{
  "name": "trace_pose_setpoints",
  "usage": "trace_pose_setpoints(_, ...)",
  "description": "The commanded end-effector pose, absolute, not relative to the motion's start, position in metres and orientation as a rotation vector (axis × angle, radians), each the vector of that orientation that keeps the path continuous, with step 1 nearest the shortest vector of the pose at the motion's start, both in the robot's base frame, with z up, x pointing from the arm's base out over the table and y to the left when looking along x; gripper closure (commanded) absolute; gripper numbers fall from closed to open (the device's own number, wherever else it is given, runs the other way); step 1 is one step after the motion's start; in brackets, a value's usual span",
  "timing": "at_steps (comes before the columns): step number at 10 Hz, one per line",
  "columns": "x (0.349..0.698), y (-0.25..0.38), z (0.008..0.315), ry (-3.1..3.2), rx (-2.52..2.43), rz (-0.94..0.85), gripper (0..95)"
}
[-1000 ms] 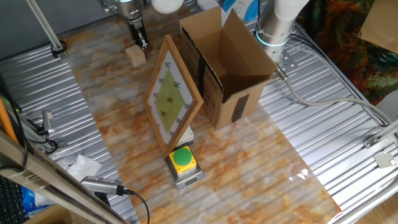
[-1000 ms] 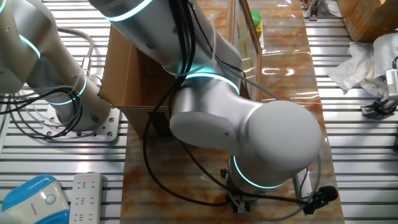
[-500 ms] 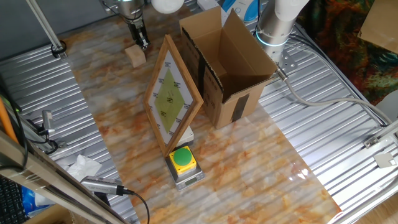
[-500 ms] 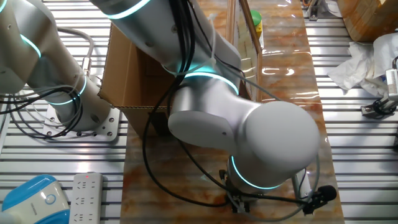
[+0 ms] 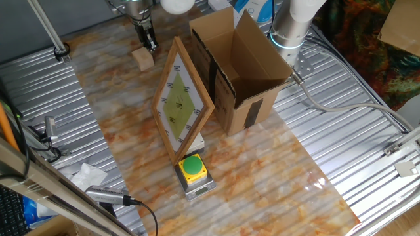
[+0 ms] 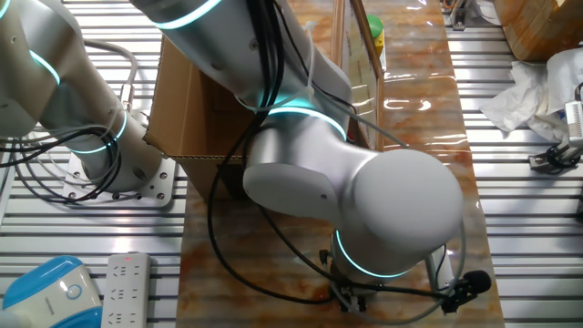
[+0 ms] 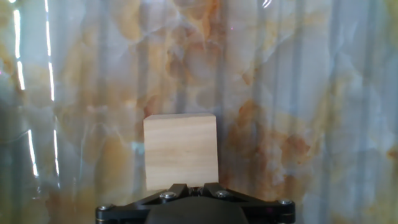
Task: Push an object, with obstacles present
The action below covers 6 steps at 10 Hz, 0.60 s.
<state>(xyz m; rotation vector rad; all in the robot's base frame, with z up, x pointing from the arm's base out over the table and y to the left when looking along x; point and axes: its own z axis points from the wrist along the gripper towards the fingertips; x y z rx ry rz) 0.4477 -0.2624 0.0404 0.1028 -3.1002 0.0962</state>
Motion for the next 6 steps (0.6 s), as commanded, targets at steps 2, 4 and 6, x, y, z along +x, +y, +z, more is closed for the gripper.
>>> trace_pose_setpoints(2, 0.45, -0.263, 0.035, -3.104, 0.1, 0.102, 95.0)
trace_pose_setpoints(4, 0.454, -0.26, 0.034, -3.102, 0.1, 0.111, 95.0)
trace_pose_setpoints(6, 0.463, -0.255, 0.037, -3.097, 0.083, 0.109, 95.0)
